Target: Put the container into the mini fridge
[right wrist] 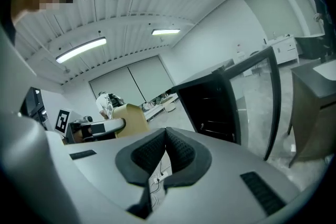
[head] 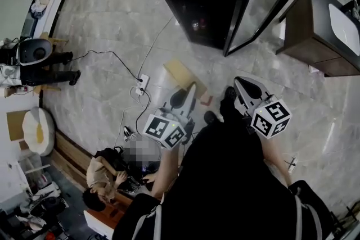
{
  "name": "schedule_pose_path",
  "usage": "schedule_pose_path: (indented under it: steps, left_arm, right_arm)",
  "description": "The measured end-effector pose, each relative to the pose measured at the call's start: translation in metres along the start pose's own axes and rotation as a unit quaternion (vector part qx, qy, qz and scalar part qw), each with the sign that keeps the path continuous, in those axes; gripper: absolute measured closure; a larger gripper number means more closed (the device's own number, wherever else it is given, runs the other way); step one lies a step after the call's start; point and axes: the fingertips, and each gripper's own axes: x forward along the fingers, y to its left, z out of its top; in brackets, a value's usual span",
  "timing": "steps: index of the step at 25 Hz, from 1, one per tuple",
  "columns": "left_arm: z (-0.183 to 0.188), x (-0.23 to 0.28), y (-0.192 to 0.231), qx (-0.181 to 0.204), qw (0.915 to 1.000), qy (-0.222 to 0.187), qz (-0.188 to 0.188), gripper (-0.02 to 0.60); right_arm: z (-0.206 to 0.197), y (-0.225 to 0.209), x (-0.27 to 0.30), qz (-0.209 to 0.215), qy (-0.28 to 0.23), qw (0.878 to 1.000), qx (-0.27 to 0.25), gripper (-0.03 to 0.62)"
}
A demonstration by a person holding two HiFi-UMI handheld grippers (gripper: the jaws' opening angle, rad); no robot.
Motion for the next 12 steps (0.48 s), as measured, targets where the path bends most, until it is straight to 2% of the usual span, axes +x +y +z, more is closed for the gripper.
schedule_pose_path:
  steps: [7, 12]
  left_arm:
    - [0.031, 0.054, 0.005, 0.004, 0.9999, -0.012, 0.01, 0.543]
    - [0.028, 0.094, 0.01, 0.01, 0.9998, -0.003, 0.015, 0.543]
  right_arm:
    - [0.051, -0.038, 0.015, 0.02, -0.018, 0.999, -0.029, 0.576]
    - [0.059, -0.088, 0.015, -0.003, -0.017, 0.999, -0.028, 0.576]
